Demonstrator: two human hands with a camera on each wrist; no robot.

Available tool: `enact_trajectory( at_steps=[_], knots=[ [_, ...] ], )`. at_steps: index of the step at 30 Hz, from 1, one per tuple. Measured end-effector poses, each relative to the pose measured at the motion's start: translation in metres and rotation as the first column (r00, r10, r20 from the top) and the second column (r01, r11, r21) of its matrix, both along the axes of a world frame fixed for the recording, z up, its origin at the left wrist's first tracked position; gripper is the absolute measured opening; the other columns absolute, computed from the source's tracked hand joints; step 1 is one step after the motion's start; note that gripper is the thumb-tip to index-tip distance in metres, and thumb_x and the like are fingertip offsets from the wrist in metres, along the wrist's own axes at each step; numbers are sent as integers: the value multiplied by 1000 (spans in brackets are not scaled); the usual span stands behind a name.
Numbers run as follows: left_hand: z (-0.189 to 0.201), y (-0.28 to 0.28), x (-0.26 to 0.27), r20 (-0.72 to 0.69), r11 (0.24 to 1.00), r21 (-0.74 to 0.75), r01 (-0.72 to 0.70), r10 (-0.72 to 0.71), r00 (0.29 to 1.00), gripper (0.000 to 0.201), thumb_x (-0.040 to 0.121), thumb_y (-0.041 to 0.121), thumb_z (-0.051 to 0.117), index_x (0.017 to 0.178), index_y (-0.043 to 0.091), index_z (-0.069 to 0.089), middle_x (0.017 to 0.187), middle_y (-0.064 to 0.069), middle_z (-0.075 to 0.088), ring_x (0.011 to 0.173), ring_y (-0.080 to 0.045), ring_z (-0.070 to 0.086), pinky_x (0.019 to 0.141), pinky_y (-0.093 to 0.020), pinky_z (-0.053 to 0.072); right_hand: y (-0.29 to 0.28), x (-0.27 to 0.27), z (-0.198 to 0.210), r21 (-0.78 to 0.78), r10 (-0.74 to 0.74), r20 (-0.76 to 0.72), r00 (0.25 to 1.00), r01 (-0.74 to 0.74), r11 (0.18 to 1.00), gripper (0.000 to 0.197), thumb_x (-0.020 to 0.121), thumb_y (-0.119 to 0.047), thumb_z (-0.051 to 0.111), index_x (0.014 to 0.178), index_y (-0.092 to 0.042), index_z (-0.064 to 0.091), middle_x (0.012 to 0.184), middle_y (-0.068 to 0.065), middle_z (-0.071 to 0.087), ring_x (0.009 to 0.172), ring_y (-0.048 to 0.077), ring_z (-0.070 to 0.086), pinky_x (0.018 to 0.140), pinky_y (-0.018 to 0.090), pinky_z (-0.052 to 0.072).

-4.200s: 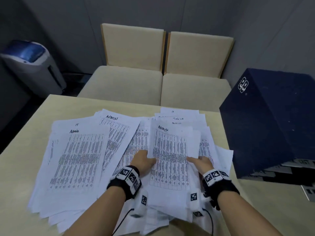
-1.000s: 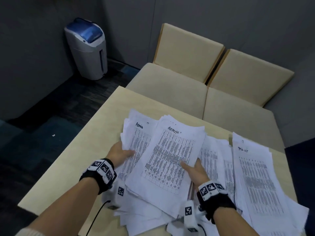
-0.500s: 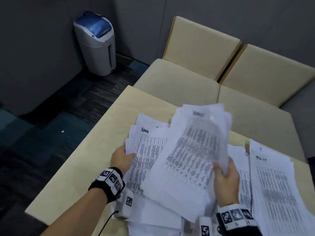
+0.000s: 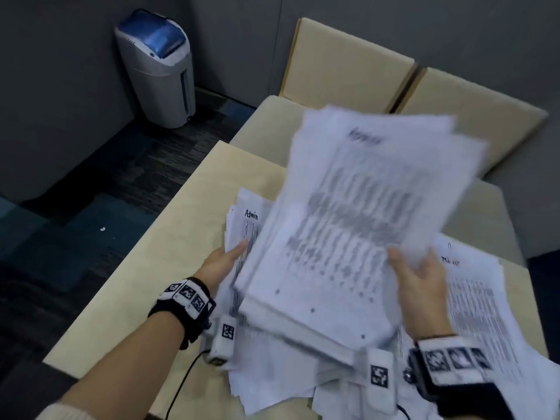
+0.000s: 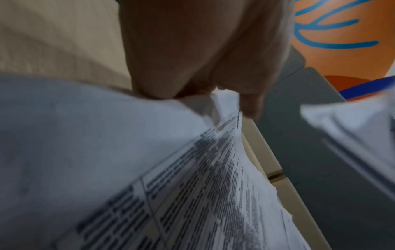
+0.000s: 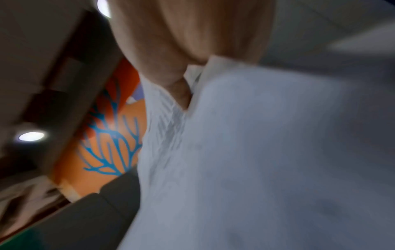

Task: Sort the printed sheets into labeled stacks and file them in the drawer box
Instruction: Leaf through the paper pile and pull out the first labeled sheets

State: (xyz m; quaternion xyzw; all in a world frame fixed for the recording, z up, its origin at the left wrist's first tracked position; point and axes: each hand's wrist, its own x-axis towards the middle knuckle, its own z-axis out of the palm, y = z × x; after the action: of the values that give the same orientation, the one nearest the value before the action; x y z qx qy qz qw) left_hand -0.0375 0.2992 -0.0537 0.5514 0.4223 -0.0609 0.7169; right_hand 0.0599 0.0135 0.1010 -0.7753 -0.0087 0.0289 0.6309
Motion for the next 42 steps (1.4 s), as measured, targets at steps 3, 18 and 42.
enact_trajectory(
  at_steps=[3,18,42],
  knots=[
    [-41,11,3,-3,991,-134,16,-16,1000,96,59,90,64,137,35,55,145,8,53,134,-20,49,115,-53,33,16,-6,-68,-244,106,-315,943,-189,951,57,91,-21,67,141,-14,40,141,-5,48,114,5,55,100,22,44],
    [102,-26,-24,336,969,-11,246,-229,914,46,76,-11,72,118,6,64,109,-13,74,97,-26,73,77,-33,59,5,-4,-104,149,104,-662,742,-6,989,134,50,-50,95,154,-15,17,153,8,37,139,28,40,113,53,34],
    [57,-145,24,-2,745,315,589,-620,785,65,86,51,70,136,20,43,127,7,53,115,-17,56,103,-38,46,-100,-10,-90,73,-301,-473,828,377,923,44,84,-15,75,125,-7,61,124,15,66,110,33,63,99,48,49]
  ],
)
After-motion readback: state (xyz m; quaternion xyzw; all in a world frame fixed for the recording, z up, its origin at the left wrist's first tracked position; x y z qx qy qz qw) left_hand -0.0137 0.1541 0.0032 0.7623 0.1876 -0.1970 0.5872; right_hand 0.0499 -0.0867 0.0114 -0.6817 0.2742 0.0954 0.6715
